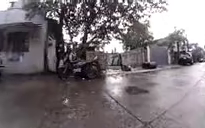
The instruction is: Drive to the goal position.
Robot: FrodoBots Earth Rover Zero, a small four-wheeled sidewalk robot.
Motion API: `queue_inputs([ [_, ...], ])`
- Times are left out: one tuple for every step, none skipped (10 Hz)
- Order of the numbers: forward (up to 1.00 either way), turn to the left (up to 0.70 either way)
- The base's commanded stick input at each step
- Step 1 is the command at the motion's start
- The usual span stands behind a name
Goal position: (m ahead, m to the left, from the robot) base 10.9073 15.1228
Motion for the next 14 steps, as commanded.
queue_inputs([
  [0.00,0.45],
  [0.00,0.45],
  [0.00,0.45],
  [0.00,0.45],
  [0.00,0.45],
  [0.00,0.45],
  [0.00,0.45],
  [0.00,0.45],
  [0.00,0.45],
  [0.00,0.45],
  [0.00,0.45],
  [0.00,0.45],
  [0.00,0.45],
  [0.00,0.45],
])
